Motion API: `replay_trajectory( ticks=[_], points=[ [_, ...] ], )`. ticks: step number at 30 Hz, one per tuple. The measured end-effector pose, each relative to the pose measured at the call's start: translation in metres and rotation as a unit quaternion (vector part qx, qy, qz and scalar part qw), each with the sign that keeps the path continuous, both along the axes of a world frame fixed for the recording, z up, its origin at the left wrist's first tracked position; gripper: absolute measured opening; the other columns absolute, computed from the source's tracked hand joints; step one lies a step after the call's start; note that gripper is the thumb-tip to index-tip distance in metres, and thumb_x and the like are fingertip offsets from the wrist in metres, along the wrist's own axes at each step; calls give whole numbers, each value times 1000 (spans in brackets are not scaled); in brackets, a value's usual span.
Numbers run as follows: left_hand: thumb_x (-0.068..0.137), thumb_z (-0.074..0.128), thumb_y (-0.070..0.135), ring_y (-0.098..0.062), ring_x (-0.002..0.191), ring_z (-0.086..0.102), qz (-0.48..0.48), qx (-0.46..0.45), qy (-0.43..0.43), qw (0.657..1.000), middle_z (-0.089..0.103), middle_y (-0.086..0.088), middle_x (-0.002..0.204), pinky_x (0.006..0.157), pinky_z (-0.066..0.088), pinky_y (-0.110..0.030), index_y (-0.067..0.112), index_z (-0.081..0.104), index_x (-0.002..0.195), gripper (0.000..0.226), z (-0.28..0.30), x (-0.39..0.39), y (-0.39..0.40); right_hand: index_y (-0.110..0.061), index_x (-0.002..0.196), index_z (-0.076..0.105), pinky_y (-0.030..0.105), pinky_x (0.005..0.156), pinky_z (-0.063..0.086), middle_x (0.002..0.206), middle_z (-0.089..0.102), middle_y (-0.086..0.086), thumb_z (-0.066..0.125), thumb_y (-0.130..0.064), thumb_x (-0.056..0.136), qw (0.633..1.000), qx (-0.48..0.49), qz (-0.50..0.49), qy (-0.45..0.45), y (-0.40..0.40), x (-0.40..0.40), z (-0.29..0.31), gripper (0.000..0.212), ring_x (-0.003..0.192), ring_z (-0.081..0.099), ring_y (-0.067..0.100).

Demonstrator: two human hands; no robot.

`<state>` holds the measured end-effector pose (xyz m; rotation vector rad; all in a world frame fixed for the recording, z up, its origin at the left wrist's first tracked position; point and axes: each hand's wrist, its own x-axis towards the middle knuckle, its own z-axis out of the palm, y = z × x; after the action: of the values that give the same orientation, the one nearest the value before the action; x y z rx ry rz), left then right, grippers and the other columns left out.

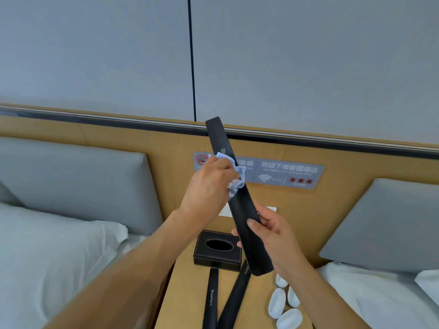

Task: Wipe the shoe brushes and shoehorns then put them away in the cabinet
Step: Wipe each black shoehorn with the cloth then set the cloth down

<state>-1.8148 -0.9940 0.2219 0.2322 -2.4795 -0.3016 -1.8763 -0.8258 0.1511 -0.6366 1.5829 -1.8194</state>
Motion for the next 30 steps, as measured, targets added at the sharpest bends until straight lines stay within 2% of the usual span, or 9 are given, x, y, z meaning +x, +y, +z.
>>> replay_trajectory(
  ticks=[4,6,9,13,21,25,27,28,30],
  points=[
    [84,59,-2,-23,100,55,79,27,10,996,64,-8,106,80,41,-27,11,74,94,22,39,-16,-50,-20,130,61,32,68,60,100,75,11,50,1,100,998,27,41,49,0,3,6,38,90,75,30],
    [85,60,0,-22,96,54,110,33,13,993,64,-10,105,78,37,-25,10,74,94,19,59,-22,-75,-23,130,62,30,68,60,99,75,11,51,0,100,996,30,56,62,1,5,7,39,89,75,29],
    [85,60,3,-22,91,53,138,27,25,990,64,-11,103,75,37,-26,10,74,93,18,83,-30,-96,-25,130,62,30,69,59,99,75,11,52,-3,100,995,26,65,73,1,4,10,38,88,75,28],
    [85,55,-2,-30,101,54,162,-13,54,985,62,-13,108,78,38,-29,11,72,96,24,92,-41,-90,-18,134,60,35,70,60,104,74,14,50,0,101,996,-5,63,63,-5,0,14,39,93,74,33],
    [84,55,-4,-26,103,51,76,-15,30,997,61,-10,108,82,43,-32,10,72,96,25,58,-38,-24,-21,125,63,33,69,60,113,73,5,55,1,98,998,-66,-1,-22,-22,-6,25,36,95,74,34],
    [81,56,-4,-26,94,54,-21,-24,0,999,64,-10,97,77,49,-36,5,73,83,19,49,-33,6,-22,125,61,31,79,55,120,71,0,57,0,96,995,-81,-34,-35,-30,-5,26,37,112,67,25],
    [80,57,-2,-24,93,54,-42,-51,-12,998,65,-8,93,69,41,-27,4,75,81,19,47,-28,13,-26,129,59,33,85,53,124,69,-1,58,-2,94,992,-102,-19,-72,-33,-5,24,43,116,64,23],
    [78,59,-2,-23,93,53,-48,-68,-15,996,65,-7,92,66,31,-20,6,75,82,19,47,-25,15,-29,130,59,32,84,55,125,69,-1,60,-2,91,989,-114,-8,-94,-33,-5,24,48,115,66,22],
    [76,62,-2,-20,89,50,-72,-88,-17,993,64,-6,88,64,21,-20,7,76,78,17,49,-20,17,-31,129,61,30,78,59,124,70,1,65,0,82,982,-140,13,-130,-32,-7,25,56,108,70,21]
  ],
)
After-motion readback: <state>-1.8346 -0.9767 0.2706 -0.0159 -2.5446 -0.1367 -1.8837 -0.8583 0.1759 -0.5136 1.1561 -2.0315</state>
